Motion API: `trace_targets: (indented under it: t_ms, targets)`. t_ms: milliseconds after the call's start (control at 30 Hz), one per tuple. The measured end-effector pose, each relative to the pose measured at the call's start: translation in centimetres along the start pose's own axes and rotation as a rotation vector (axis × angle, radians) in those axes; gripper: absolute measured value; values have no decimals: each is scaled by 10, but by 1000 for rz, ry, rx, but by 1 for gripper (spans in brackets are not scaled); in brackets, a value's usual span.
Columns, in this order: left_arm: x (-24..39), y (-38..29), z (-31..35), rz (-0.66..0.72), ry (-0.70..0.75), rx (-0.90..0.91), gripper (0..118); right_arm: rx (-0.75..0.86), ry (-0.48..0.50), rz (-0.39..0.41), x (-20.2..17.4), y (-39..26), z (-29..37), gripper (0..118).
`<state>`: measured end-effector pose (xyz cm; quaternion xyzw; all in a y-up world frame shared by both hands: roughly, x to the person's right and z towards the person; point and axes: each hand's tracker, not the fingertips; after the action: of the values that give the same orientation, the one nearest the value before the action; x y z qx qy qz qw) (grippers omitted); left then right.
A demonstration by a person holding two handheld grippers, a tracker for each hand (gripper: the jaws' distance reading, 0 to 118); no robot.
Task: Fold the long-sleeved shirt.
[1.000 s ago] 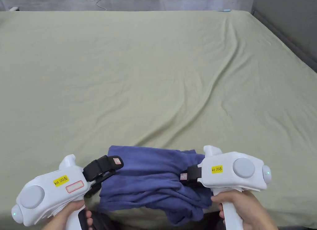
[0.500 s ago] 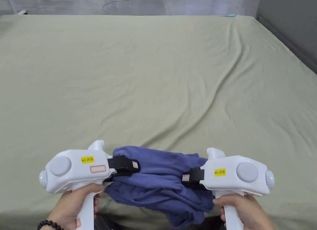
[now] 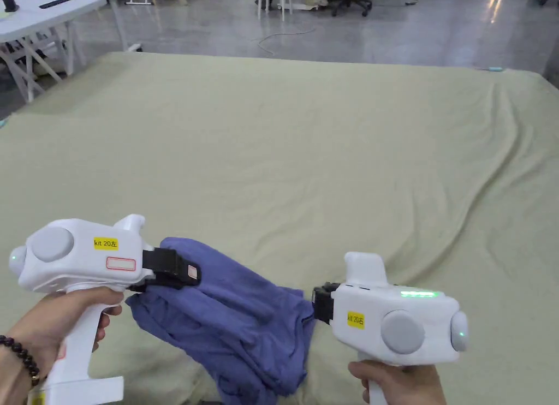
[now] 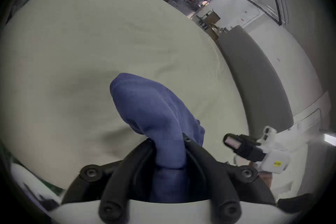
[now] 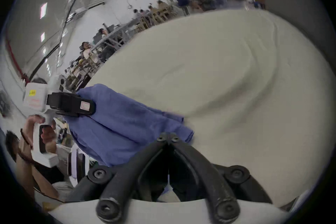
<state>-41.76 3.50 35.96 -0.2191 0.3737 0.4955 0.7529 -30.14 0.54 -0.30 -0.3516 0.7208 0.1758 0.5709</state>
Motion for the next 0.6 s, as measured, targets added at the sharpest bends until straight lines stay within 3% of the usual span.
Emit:
trace_targets:
  t_ms: [200, 267, 400, 467, 500, 533, 567, 600]
  targets:
    - [-119, 30, 71, 3, 110, 54, 13, 68, 93, 149, -125, 22, -75, 0]
    - [-165, 39, 92, 29, 149, 86, 13, 111, 70, 194, -163, 19, -98, 0]
    - [-253, 60, 119, 12, 284, 67, 13, 109, 153, 250, -223, 13, -140, 0]
    - [-285, 60, 127, 76, 282, 97, 15, 79, 171, 271, -247, 12, -157, 0]
    - [-292, 58, 126, 90, 284, 107, 24, 73, 174, 276, -255, 10, -162, 0]
    - [-296, 56, 127, 93, 306, 131, 45, 70, 188, 283, -260, 9, -166, 0]
    - [-297, 52, 129, 90, 348, 164, 91, 67, 200, 297, -264, 7, -168, 0]
    - [-296, 49, 130, 87, 362, 187, 116, 65, 200, 307, -267, 8, -167, 0]
